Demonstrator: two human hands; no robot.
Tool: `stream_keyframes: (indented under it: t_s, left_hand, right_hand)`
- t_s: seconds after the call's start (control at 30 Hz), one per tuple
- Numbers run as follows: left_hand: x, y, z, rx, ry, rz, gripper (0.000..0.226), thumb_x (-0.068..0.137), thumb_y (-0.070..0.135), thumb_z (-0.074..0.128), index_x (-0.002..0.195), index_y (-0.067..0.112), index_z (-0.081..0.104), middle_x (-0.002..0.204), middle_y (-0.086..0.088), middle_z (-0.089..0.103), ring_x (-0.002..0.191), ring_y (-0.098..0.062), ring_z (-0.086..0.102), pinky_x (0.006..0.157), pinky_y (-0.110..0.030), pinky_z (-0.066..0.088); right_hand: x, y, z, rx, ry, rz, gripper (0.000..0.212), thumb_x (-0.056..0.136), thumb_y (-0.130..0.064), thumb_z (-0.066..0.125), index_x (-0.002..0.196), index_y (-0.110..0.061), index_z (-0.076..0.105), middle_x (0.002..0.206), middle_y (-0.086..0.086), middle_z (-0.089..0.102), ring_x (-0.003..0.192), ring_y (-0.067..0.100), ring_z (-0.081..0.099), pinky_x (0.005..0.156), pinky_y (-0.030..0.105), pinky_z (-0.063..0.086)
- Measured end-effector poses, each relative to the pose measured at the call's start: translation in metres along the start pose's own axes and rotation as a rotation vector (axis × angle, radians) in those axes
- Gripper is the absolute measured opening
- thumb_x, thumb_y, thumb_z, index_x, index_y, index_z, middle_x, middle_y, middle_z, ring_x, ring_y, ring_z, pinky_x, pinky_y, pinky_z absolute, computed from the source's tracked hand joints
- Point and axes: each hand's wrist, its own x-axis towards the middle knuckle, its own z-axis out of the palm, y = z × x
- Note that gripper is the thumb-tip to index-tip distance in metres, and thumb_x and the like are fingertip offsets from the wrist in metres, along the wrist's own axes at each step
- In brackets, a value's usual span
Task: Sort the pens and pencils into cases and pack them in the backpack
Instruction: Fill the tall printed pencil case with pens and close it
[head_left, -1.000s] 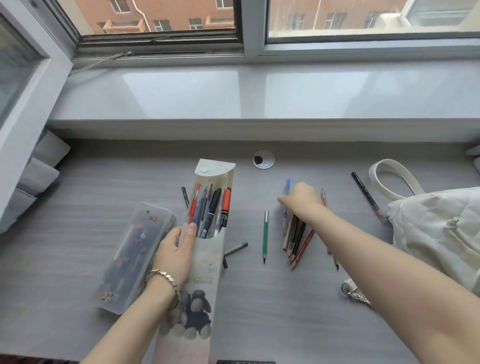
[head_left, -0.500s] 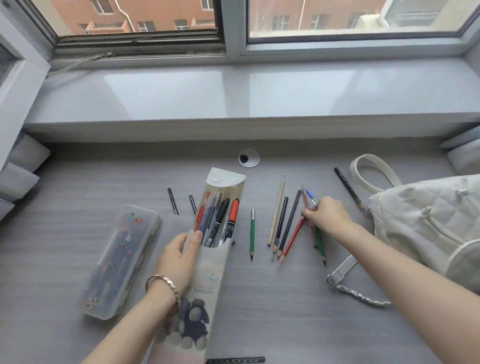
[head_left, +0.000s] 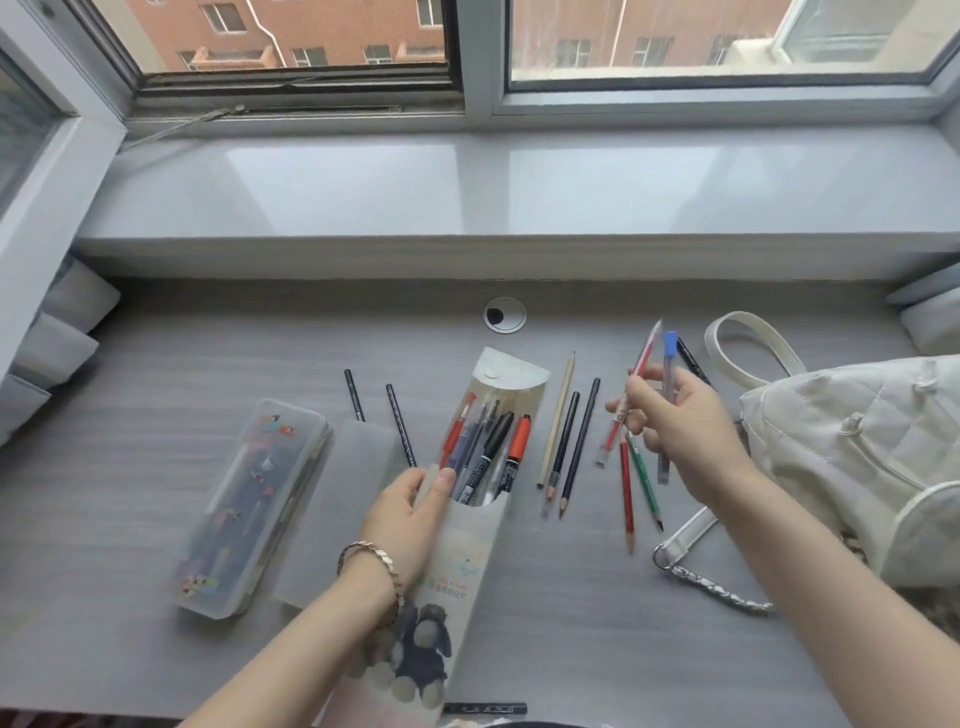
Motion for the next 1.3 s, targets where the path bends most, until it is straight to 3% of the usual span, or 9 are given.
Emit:
stream_keyframes:
  t_s: [0.17,0.43,0.57,0.7,0.83,0.93,1.03,1.17,1.3]
  left_hand:
    - [-0.01,0.023,0.03,0.088,-0.111,0.073,0.019,0.09,0.045,0.045,0.081,0.031,0.054,0.07,0.017,0.053,0.072,-0.01,0.052,0.063,-0.024,0.038]
    - [-0.016,0.028,0.048,0.065,-0.13,0.079,0.028,0.085,0.054,0.048,0.093,0.031,0.061,0.087,0.009,0.067,0.085,-0.014,0.064,0.082,-0.037,0.051]
    - [-0.016,0.026,0.047,0.036,-0.132,0.066,0.026,0.085,0.053,0.049,0.092,0.031,0.06,0.089,0.008,0.067,0.088,-0.014,0.063,0.084,-0.035,0.05]
    - [-0.018,0.025,0.043,-0.011,-0.102,0.06,0.02,0.086,0.049,0.051,0.089,0.031,0.059,0.082,0.011,0.064,0.082,-0.013,0.062,0.072,-0.027,0.045]
    - [-0.017,0.023,0.034,-0.052,-0.066,0.066,0.022,0.088,0.044,0.051,0.089,0.025,0.06,0.081,0.007,0.065,0.076,-0.01,0.058,0.065,-0.022,0.041]
    - [-0.014,0.022,0.025,-0.013,-0.051,0.073,0.022,0.09,0.045,0.047,0.088,0.026,0.059,0.069,0.014,0.058,0.066,-0.002,0.053,0.056,-0.014,0.037]
    - [-0.015,0.023,0.021,0.0,-0.054,0.072,0.024,0.091,0.044,0.045,0.086,0.025,0.059,0.067,0.014,0.057,0.063,0.001,0.052,0.051,-0.009,0.035]
    - [-0.019,0.025,0.018,0.012,-0.085,0.072,0.032,0.091,0.044,0.046,0.09,0.017,0.063,0.073,0.004,0.061,0.067,-0.01,0.053,0.058,-0.015,0.038]
    - [-0.024,0.027,0.018,0.007,-0.114,0.083,0.026,0.09,0.045,0.046,0.083,0.026,0.062,0.075,0.006,0.064,0.069,-0.009,0.056,0.059,-0.016,0.04]
  right_hand:
    - [-0.029,0.019,0.024,-0.012,-0.012,-0.096,0.006,0.092,-0.006,0.051,0.091,-0.012,0.052,0.078,0.012,0.067,0.043,-0.001,0.053,0.038,0.008,0.034]
    - [-0.054,0.039,0.034,-0.224,0.031,-0.077,0.008,0.081,-0.013,0.065,0.084,-0.018,0.058,0.067,-0.008,0.059,0.057,0.007,0.054,0.061,0.026,0.046]
    - [-0.052,0.037,0.03,-0.306,0.037,-0.08,0.019,0.071,-0.017,0.075,0.065,-0.016,0.057,0.04,-0.011,0.042,0.041,0.002,0.037,0.052,0.026,0.038]
    - [-0.056,0.038,0.036,-0.35,-0.022,-0.036,0.024,0.07,-0.019,0.076,0.059,-0.013,0.056,0.038,-0.01,0.035,0.036,0.003,0.029,0.044,0.019,0.025]
    - [-0.059,0.033,0.037,-0.366,-0.153,0.015,0.019,0.077,-0.021,0.071,0.061,-0.017,0.061,0.037,-0.012,0.042,0.039,0.001,0.033,0.043,0.016,0.026]
    - [-0.052,0.018,0.03,-0.166,-0.046,-0.017,0.012,0.094,-0.027,0.048,0.09,-0.023,0.059,0.057,-0.01,0.045,0.04,-0.001,0.037,0.042,0.011,0.028]
    - [-0.047,0.004,0.023,0.181,-0.03,-0.055,0.027,0.1,-0.014,0.03,0.111,-0.032,0.047,0.06,-0.002,0.039,0.039,-0.002,0.034,0.038,0.011,0.03]
    - [-0.053,-0.006,0.021,0.504,-0.041,-0.115,0.048,0.096,0.005,0.03,0.129,-0.03,0.034,0.076,0.003,0.052,0.062,0.008,0.056,0.068,0.025,0.055]
    - [-0.054,-0.007,0.027,0.604,-0.05,-0.18,0.058,0.092,0.013,0.032,0.126,-0.033,0.035,0.08,0.005,0.051,0.075,0.014,0.064,0.086,0.036,0.053]
